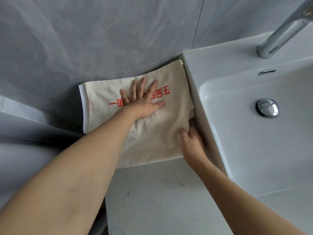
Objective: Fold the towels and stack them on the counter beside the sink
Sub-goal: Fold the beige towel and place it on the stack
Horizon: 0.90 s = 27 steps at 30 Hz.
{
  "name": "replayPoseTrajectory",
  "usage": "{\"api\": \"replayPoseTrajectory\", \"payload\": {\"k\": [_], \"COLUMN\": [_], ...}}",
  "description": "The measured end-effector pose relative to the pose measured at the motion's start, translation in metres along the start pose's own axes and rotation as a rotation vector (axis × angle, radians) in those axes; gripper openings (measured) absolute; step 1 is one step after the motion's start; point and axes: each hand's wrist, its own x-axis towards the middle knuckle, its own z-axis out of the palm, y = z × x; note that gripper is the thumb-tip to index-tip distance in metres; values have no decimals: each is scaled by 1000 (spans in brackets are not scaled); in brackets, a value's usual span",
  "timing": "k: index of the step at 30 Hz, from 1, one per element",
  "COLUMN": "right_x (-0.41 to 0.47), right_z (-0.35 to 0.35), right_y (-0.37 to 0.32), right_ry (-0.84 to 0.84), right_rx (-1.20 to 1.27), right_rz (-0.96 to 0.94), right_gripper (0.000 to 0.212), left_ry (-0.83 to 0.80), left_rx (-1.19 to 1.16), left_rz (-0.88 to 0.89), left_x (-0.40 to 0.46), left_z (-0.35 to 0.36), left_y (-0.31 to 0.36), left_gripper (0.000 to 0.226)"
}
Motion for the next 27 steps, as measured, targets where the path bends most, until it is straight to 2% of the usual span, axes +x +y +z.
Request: {"api": "replayPoseTrajectory", "payload": {"k": [4,9,15,17,19,21,23,27], "right_x": [8,-9,-35,-38,-38,-35,-34,-46], "right_z": [-6,-14,-26,-27,-26,-24,-22,-15], "right_y": [5,15,34,36,36,35,34,30], "right_ry": [-18,35,79,56,10,-40,-30,57], "right_rx": [114,3,-163,-175,-212,-232,-186,5], "right_rz": [56,-55,-219,-258,-199,-18,168,165], "right_gripper": [27,16,13,18,15,10,18,29], "left_ry": [-8,-19,-8,-2,-3,-11,-13,-6], "left_rx": [-23,-17,-5,-3,4,10,10,13], "left_rz": [17,18,7,5,1,0,-1,6], "left_x": [3,3,2,1,-1,-1,-2,-2], "left_z": [1,0,-1,-1,-1,-1,-1,-2], "left_y": [-2,-2,1,3,4,5,5,4], "left_gripper": [90,92,94,94,94,94,95,94]}}
